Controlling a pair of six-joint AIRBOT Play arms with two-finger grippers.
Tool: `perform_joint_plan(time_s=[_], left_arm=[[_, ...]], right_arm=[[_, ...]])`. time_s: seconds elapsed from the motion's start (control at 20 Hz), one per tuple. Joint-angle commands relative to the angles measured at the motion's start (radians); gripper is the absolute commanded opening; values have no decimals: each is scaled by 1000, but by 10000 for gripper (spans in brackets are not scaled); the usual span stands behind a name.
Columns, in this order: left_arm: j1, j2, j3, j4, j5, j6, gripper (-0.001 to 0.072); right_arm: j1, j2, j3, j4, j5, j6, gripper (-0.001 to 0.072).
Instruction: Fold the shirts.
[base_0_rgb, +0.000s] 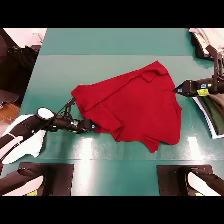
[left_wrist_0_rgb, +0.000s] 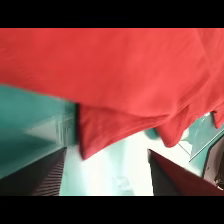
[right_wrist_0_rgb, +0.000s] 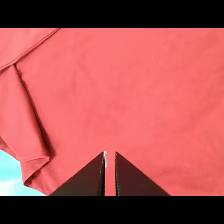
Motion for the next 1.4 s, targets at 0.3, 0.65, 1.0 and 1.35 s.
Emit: perform_joint_plan(time_s=[0.3, 0.65, 1.0, 1.35], left_arm=[[-76, -48, 1, -21, 79, -31, 271], [-72, -41, 77, -2, 75, -25, 24], [-73, 51, 298, 141, -86, -26, 25], [-73, 70, 380, 166, -90, -33, 24]], right_arm=[[0, 11, -5, 0, -2, 1, 76], [0, 11, -6, -47, 66, 1, 77], [-264, 74, -192, -140, 156, 6, 86], [-589, 5, -572, -90, 150, -76, 427]])
